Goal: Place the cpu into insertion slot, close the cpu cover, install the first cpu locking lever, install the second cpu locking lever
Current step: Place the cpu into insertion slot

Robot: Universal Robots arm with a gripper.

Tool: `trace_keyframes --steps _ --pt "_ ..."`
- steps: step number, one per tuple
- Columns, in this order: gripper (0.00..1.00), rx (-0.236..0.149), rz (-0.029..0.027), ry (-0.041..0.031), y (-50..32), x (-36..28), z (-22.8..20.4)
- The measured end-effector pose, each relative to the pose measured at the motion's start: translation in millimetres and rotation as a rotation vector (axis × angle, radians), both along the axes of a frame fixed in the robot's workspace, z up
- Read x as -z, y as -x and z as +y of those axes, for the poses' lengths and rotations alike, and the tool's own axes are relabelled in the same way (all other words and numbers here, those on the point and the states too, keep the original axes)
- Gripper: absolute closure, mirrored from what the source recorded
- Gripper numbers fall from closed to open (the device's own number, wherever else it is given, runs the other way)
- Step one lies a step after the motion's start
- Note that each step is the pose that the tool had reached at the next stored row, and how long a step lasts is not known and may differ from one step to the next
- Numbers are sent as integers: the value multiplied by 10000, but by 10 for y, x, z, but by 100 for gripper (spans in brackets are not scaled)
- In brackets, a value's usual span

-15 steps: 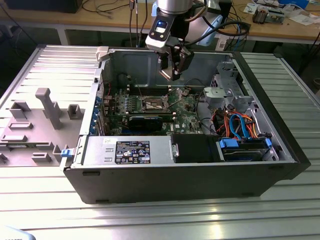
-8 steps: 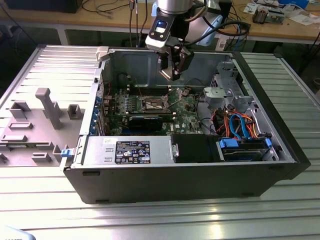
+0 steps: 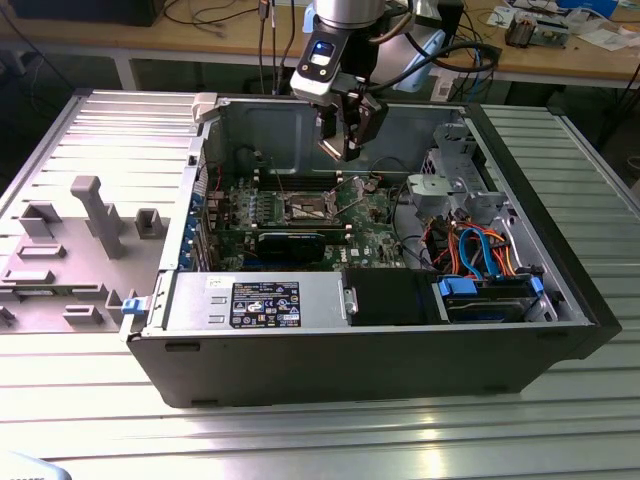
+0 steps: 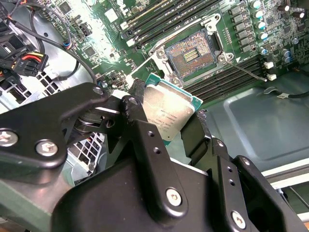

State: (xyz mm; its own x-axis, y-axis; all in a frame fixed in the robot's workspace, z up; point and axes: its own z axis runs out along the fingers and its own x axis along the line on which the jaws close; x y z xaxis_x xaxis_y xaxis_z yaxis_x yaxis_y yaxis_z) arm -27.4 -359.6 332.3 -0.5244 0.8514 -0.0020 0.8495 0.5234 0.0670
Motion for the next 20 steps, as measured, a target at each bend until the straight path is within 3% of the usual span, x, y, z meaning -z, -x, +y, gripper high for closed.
trace_keyframes --steps 20 --pt "45 187 0 0 0 0 0"
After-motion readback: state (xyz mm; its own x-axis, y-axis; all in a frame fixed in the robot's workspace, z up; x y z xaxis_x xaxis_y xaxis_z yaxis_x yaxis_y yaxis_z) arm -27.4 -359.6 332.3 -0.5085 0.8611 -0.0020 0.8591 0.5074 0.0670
